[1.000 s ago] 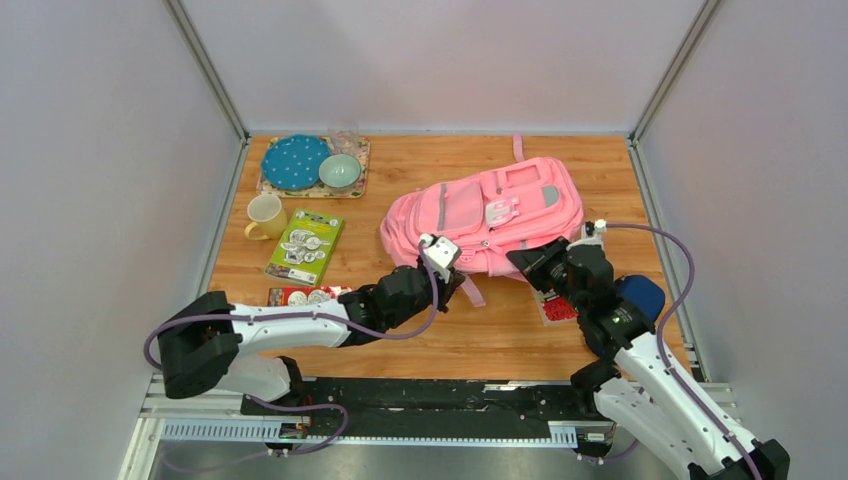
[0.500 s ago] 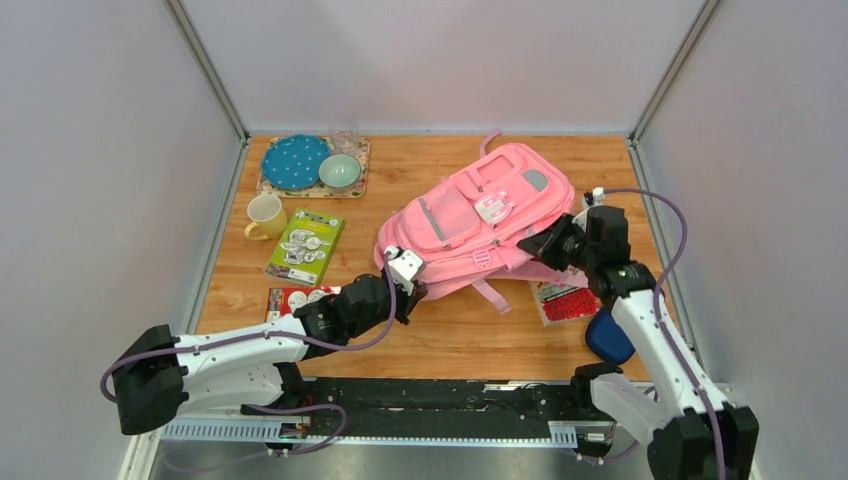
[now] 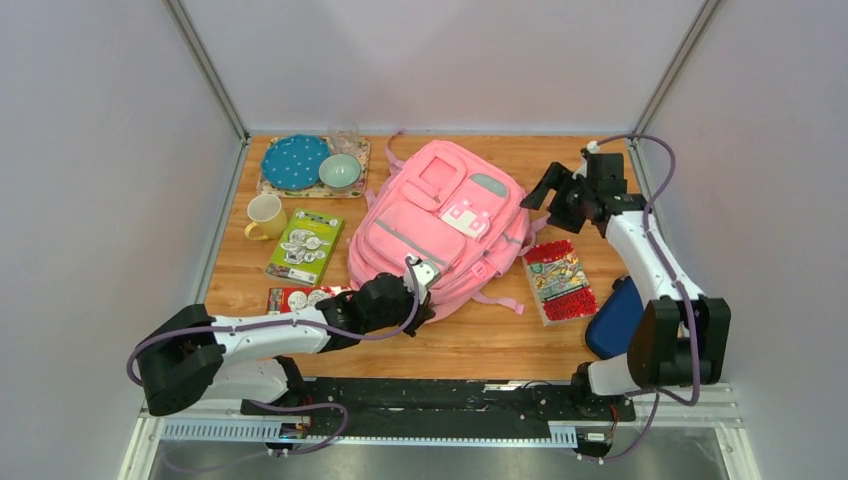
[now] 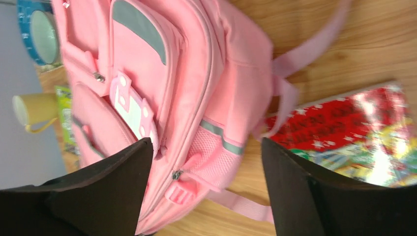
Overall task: Pack the student bag
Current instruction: Unzip the student bag at the center of the board.
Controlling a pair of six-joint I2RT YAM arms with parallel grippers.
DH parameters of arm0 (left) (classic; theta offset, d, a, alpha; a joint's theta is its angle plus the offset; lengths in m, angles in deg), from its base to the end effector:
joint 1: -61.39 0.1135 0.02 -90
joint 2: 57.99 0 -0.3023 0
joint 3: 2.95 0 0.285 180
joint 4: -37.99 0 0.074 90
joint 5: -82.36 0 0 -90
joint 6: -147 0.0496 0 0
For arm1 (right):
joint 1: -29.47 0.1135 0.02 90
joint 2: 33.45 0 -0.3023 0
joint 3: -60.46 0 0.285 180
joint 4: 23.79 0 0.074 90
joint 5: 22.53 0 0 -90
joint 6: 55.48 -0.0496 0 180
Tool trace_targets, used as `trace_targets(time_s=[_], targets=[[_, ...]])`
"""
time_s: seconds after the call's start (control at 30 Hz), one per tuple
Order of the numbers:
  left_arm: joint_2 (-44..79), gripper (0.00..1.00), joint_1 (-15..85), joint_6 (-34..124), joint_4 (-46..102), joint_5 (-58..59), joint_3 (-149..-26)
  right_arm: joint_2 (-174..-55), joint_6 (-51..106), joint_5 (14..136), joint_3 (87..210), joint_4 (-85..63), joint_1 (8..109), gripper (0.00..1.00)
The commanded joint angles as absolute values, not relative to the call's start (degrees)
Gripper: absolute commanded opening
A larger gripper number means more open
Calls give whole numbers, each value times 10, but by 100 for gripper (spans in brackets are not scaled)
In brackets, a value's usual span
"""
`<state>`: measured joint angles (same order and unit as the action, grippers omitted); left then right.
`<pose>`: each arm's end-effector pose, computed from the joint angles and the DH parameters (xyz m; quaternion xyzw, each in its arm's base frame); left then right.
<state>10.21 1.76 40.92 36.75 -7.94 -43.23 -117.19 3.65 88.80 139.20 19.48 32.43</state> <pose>0.1355 -0.2307 0.2005 0.3187 0.8013 -0.3089 0.4012 0.3496 0.0361 0.2995 0.1575 0.9071 0.2673 0.2846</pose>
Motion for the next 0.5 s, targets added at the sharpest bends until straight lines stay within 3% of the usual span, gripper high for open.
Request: trace_targets(time_s=[0.0,0.17,0.33,0.47], targets=[[121,0,14,377,397,-61,-467,-1057,72,787,1340,233,315,86],[147,0,14,368,428,-30,-483,-861,-40,935,1166,154,325,87],[169,0,14,368,435,20,-511,-719,-234,930,990,52,402,87],[179,0,10,372,435,48,-524,-706,-276,873,974,38,479,87]])
